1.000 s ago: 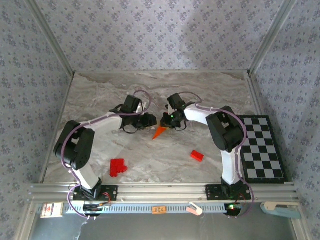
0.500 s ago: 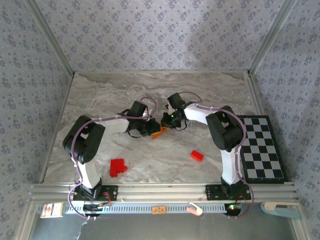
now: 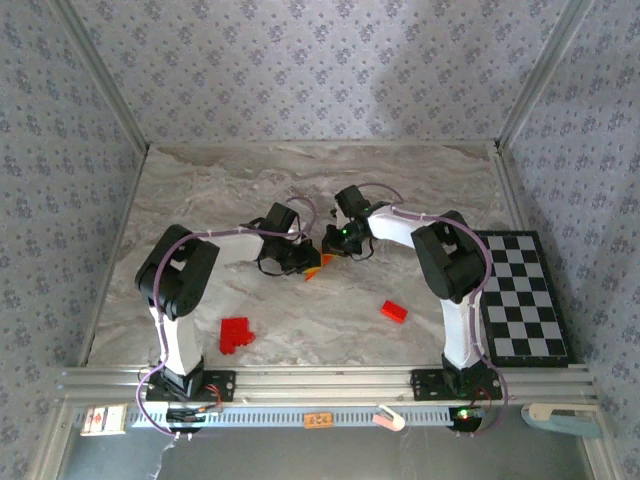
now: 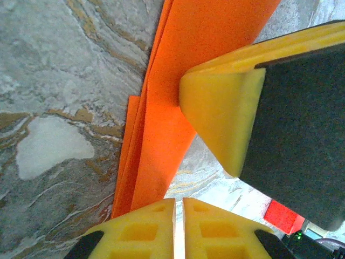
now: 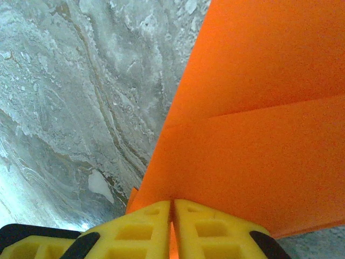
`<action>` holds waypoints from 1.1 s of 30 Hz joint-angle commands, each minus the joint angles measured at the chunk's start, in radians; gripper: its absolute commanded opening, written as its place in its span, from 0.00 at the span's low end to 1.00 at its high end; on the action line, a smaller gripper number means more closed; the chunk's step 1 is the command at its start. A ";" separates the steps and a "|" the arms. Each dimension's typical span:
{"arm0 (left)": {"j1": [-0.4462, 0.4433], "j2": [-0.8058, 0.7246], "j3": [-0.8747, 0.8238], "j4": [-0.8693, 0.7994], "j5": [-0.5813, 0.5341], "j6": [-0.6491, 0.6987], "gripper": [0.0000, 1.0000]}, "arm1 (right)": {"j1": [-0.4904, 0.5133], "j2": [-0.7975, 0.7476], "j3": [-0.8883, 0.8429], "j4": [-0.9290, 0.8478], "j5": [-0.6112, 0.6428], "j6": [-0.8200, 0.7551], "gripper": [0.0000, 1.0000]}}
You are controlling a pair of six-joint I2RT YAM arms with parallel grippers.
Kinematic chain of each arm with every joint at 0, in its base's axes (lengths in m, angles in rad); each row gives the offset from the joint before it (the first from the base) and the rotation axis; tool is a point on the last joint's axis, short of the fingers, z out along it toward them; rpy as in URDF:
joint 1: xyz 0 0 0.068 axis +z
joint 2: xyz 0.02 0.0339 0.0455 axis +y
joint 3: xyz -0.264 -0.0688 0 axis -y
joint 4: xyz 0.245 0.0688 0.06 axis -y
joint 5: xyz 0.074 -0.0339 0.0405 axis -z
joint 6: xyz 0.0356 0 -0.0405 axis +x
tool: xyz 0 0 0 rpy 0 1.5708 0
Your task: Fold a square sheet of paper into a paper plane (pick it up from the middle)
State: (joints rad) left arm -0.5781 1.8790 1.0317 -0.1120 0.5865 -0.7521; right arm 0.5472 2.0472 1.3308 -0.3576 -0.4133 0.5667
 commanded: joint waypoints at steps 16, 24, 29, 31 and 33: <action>-0.013 0.026 -0.044 -0.071 -0.032 0.033 0.12 | -0.001 0.081 0.004 -0.125 0.057 -0.018 0.13; -0.025 0.003 -0.123 -0.128 -0.096 0.068 0.10 | -0.002 0.106 0.012 -0.153 0.080 -0.014 0.13; -0.025 -0.039 -0.199 -0.147 -0.118 0.071 0.10 | -0.002 0.110 0.010 -0.156 0.092 -0.014 0.13; -0.026 -0.072 -0.220 -0.165 -0.126 0.073 0.10 | -0.002 0.110 0.009 -0.160 0.096 -0.016 0.13; -0.025 -0.113 -0.233 -0.192 -0.139 0.077 0.10 | -0.001 0.109 0.008 -0.161 0.098 -0.017 0.13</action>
State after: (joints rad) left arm -0.5915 1.7855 0.8692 -0.0582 0.5049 -0.6983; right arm 0.5610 2.0773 1.3716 -0.4171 -0.4507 0.5667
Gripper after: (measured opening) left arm 0.097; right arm 0.130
